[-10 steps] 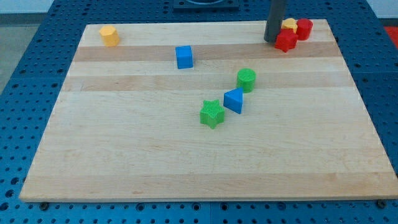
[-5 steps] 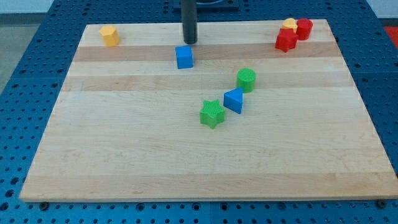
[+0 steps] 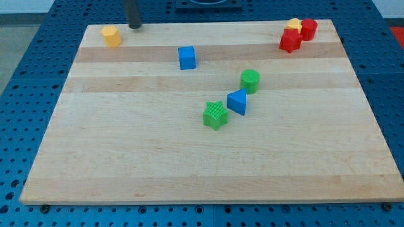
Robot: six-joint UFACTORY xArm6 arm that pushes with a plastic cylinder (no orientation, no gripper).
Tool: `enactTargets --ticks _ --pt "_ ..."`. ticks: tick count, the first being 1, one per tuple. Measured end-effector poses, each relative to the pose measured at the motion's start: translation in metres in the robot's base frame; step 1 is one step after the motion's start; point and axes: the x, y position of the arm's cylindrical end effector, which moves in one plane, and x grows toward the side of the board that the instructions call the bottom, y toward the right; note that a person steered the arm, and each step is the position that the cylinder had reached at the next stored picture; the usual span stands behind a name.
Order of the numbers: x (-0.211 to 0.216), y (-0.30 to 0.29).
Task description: Move the yellow hexagon towards the blue cube
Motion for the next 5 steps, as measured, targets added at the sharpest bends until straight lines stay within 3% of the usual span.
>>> enactTargets --ticks 2,3,4,5 --pt "0.001 -0.067" --pt "0.007 -0.07" --pt "0.069 -0.063" --pt "0.067 -0.063"
